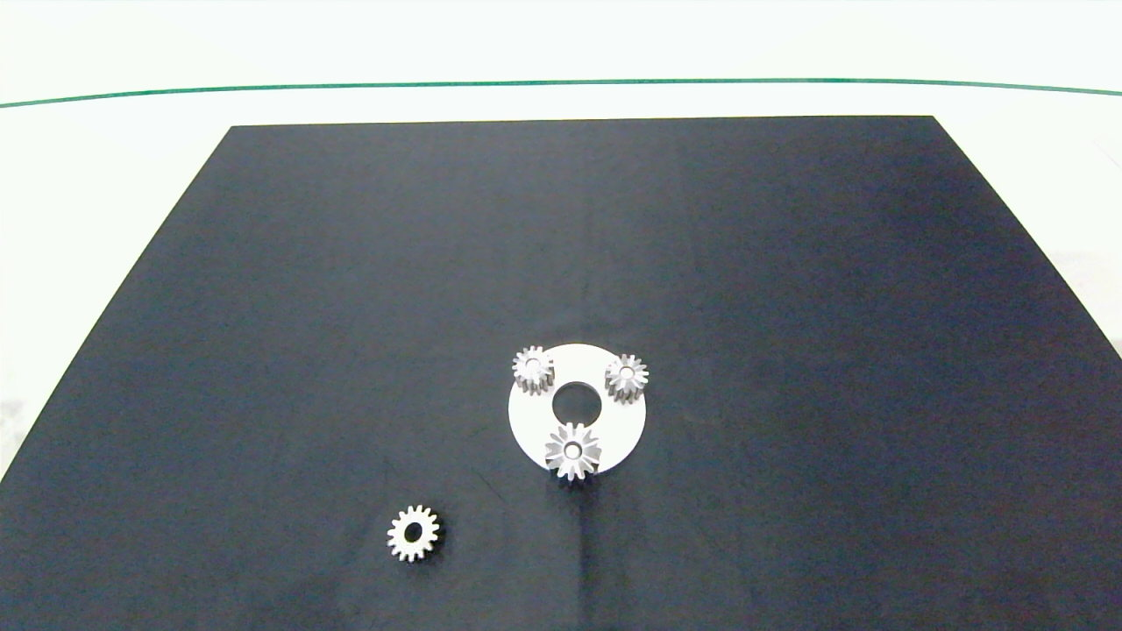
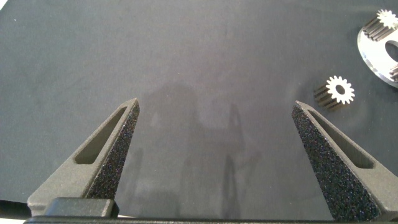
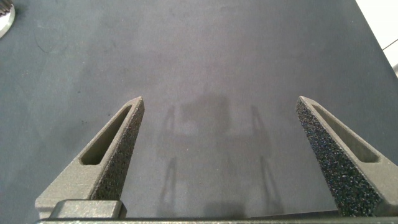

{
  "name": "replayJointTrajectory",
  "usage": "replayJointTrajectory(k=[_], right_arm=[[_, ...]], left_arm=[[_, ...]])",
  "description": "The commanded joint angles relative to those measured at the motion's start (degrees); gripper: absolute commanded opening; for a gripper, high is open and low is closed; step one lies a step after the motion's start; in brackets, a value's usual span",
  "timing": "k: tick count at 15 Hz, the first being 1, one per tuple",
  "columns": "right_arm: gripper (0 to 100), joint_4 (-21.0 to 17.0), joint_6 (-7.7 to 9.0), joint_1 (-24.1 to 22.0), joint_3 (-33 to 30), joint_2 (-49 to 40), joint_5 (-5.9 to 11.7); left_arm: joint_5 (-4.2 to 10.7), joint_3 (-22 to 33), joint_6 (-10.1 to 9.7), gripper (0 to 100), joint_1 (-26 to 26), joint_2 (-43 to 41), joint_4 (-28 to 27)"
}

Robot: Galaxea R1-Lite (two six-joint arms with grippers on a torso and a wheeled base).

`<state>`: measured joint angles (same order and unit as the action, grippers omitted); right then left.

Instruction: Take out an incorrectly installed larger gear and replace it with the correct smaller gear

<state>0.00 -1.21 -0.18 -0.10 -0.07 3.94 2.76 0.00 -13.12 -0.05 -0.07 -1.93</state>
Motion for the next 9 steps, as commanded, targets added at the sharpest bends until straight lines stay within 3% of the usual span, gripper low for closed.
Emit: replayJointTrajectory(k=[1, 9], right_arm=[[100, 0.0, 0.06, 0.01, 0.01, 0.07, 0.02], [100, 0.0, 0.06, 0.01, 0.01, 0.07, 0.02]], left_arm=[[0.06, 0.0, -0.07, 100, -0.04, 0.07, -0.01], [0.06, 0.0, -0.07, 100, -0.04, 0.07, -0.01]])
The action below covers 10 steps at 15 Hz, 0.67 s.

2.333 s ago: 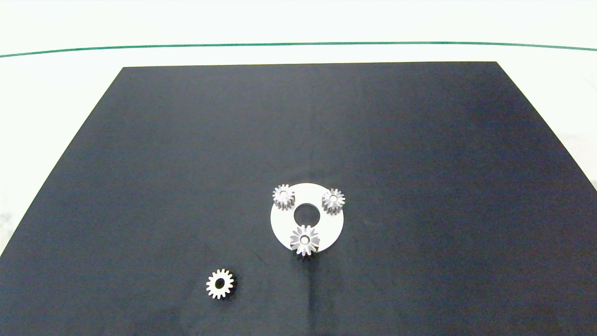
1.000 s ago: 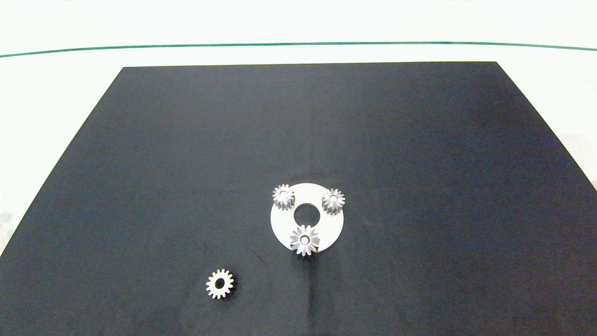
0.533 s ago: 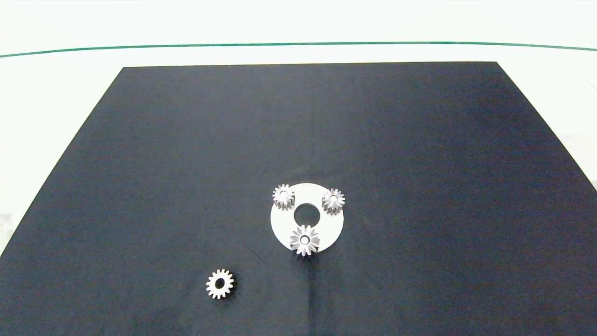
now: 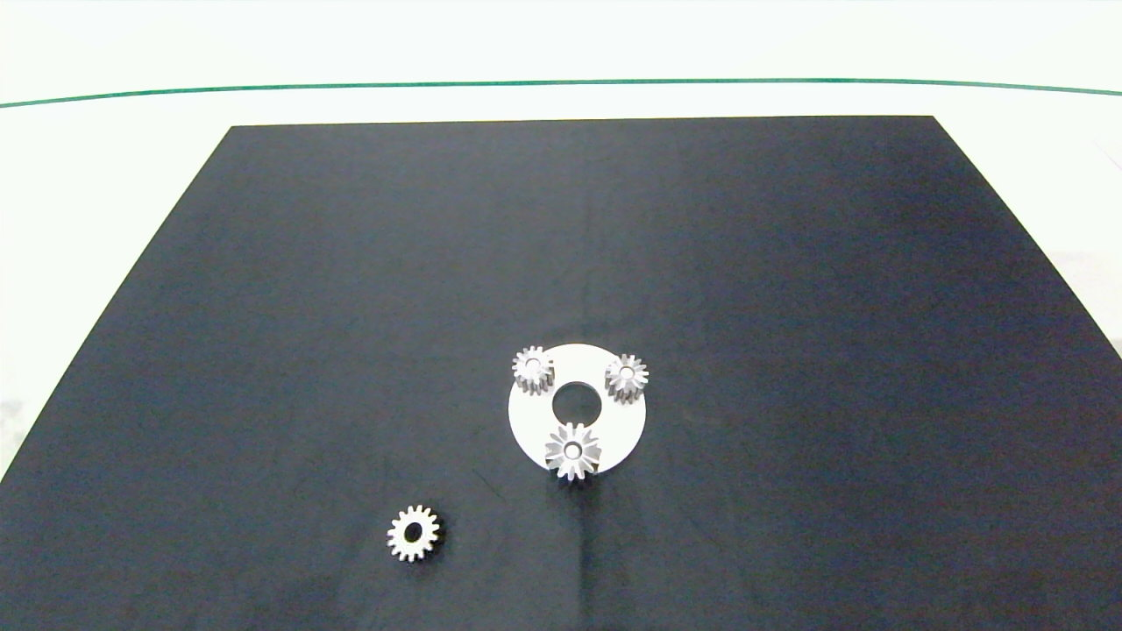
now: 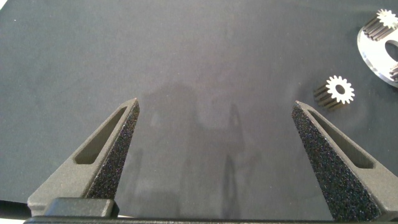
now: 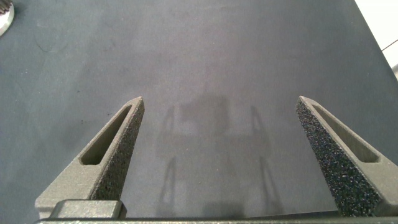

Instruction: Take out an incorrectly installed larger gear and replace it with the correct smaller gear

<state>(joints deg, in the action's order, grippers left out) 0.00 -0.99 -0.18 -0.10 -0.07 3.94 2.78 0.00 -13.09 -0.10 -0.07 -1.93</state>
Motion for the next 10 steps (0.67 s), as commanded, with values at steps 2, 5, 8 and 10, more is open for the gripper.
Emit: replayJointTrajectory(k=[2, 5, 8, 10], right_arm=[[100, -0.09, 0.72, 0.01, 0.01, 0.07, -0.07], [100, -0.18, 4.06, 0.01, -0.25, 0.07, 0.54], [100, -2.9, 8.63, -0.26, -4.82, 1.92, 0.28], [100, -8.61, 8.9, -0.17, -11.24, 6.93, 0.28]], left_arm=[[0.03, 0.0, -0.09, 100, 0.01, 0.16, -0.01], [0.3, 0.62, 1.32, 100, 0.01, 0.07, 0.08], [0.3, 10.2, 1.93, 100, -0.34, 1.74, -6.78], [0.21, 21.97, 2.02, 100, -0.52, 7.37, -19.87]])
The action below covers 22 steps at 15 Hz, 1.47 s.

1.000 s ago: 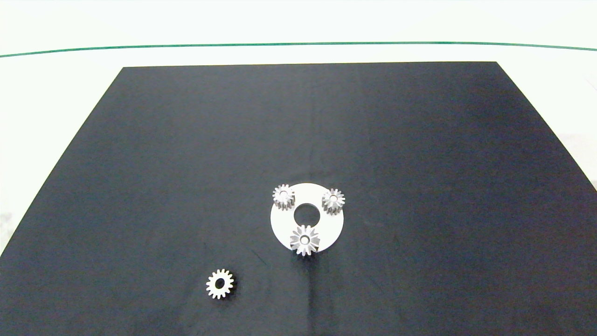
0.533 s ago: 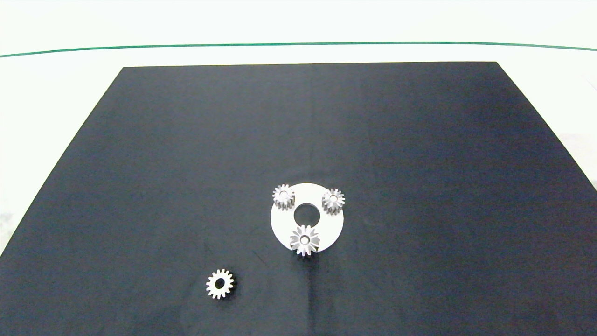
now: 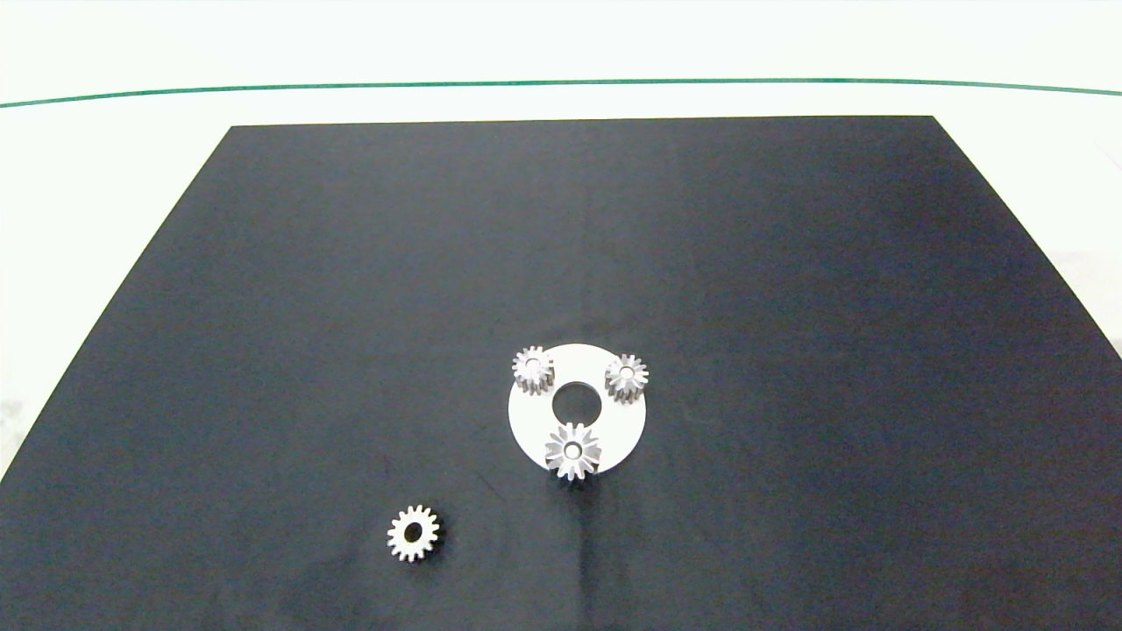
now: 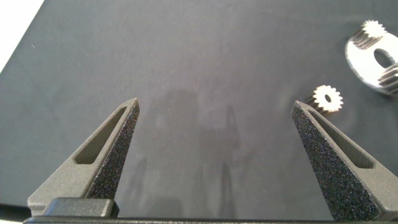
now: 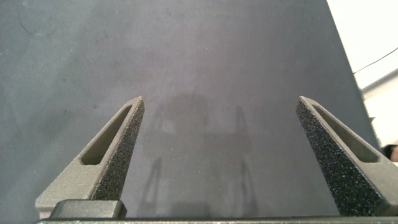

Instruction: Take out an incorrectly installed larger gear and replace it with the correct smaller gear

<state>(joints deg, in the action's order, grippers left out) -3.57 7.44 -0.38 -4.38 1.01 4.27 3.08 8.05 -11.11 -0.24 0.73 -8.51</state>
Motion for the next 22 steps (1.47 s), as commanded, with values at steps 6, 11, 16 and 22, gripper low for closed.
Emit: replayJointTrajectory(k=[6, 11, 16, 22], right_arm=[[100, -15.24, 0.56, -0.15, -28.49, 33.53, 0.3], [100, -26.49, 2.76, 3.37, -45.19, 51.81, 0.48], [100, -40.46, 5.13, 7.58, -58.82, 64.91, 4.35], [100, -44.33, 4.87, 8.82, -63.3, 75.8, 5.4]], left_arm=[[-0.36, 38.18, 0.03, 100, -0.46, 34.07, -25.07], [-0.27, 63.06, 0.82, 100, -0.72, 55.96, -42.29], [-0.27, 74.57, 0.82, 100, -0.64, 69.67, -51.87], [-0.27, 74.75, 1.26, 100, -0.81, 74.77, -52.31]])
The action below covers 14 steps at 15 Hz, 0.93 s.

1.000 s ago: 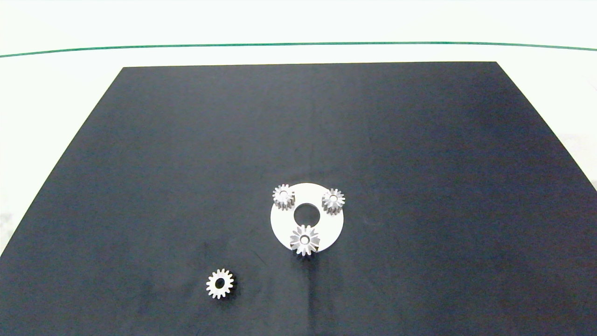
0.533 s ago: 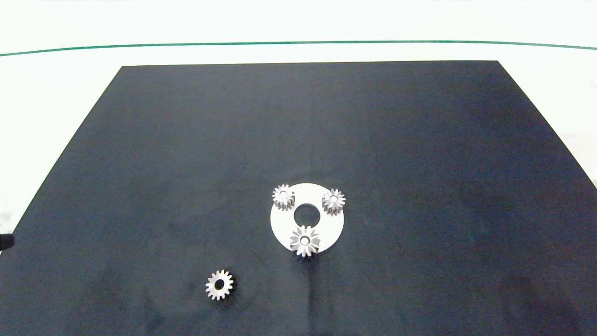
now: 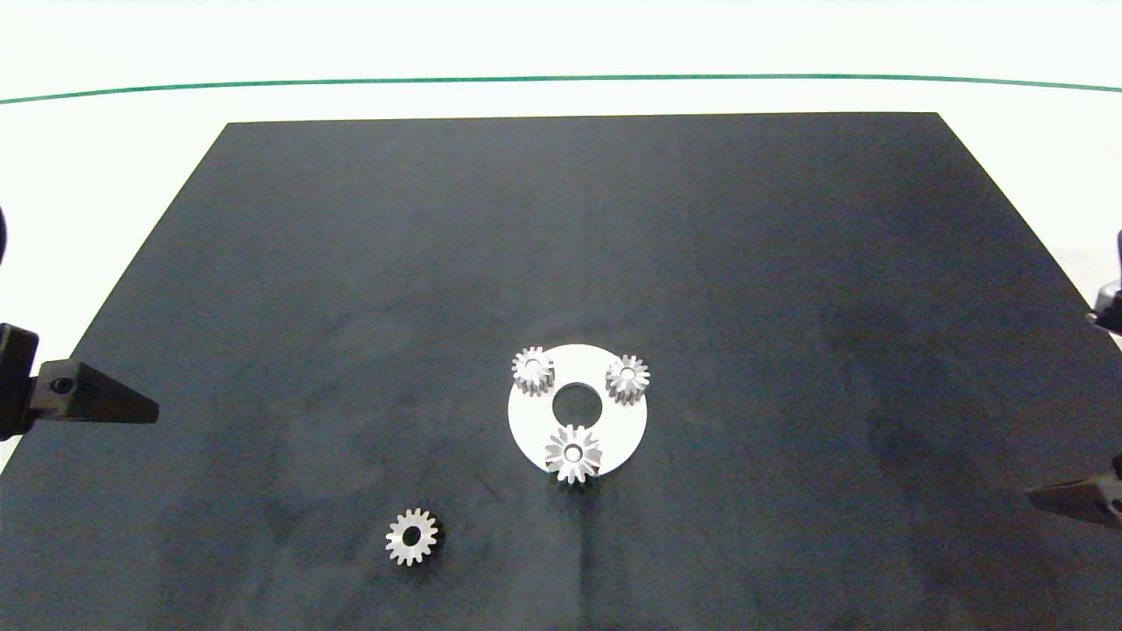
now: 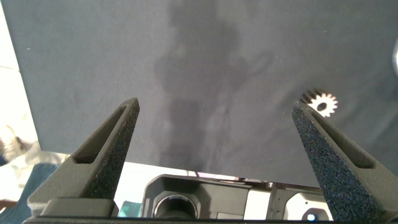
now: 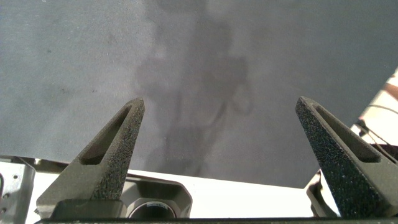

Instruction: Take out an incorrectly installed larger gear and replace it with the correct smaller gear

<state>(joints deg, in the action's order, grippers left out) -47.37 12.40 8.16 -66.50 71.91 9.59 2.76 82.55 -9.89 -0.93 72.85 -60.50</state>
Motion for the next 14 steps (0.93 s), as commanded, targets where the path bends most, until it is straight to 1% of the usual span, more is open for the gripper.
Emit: replayJointTrajectory(k=[1, 2, 3, 4, 6, 8, 9, 10, 11, 12, 14], right_arm=[[100, -0.26, -0.88, 0.19, -1.0, 5.87, -0.28], [100, 0.18, -1.68, 0.28, -1.26, 6.31, -0.19], [100, 1.32, -2.11, 0.37, -2.32, 7.45, -0.19], [100, 1.49, -2.11, 0.46, -2.32, 7.54, -0.28], [100, 1.58, -2.2, 0.72, -2.14, 8.68, -0.37], [100, 1.76, -2.47, 1.86, -2.41, 9.74, -0.8], [100, 1.76, -3.08, 3.36, -2.58, 10.09, -0.8], [100, 1.93, -4.66, 5.91, -3.81, 10.88, -0.63], [100, 2.11, -6.77, 9.51, -6.27, 12.37, -0.01], [100, 1.58, -7.48, 12.76, -8.73, 13.78, 1.04], [100, 0.09, -7.65, 20.23, -11.37, 15.8, 5.79]], left_arm=[[0.15, 0.41, 0.04, 100, 0.05, 4.49, -0.14], [0.06, 0.59, 0.04, 100, 0.14, 5.2, 0.12], [-0.12, 0.5, 0.04, 100, -0.13, 5.37, 1.44], [-0.12, 0.5, 0.13, 100, -0.48, 5.2, 1.97], [-0.03, 0.5, 0.04, 100, -3.38, 5.02, 1.97], [0.06, 0.15, 0.13, 100, -4.08, 4.05, 1.88], [0.15, 0.15, 0.22, 100, -4.08, 2.56, 1.88], [0.23, 0.15, 0.22, 100, -4.08, 1.42, 1.79], [0.23, 0.33, 0.22, 100, -4.08, -0.17, 1.79], [0.23, 0.5, 0.22, 100, -4.0, -1.13, 1.79], [0.23, 0.68, 0.22, 100, -4.0, -2.36, 1.79]])
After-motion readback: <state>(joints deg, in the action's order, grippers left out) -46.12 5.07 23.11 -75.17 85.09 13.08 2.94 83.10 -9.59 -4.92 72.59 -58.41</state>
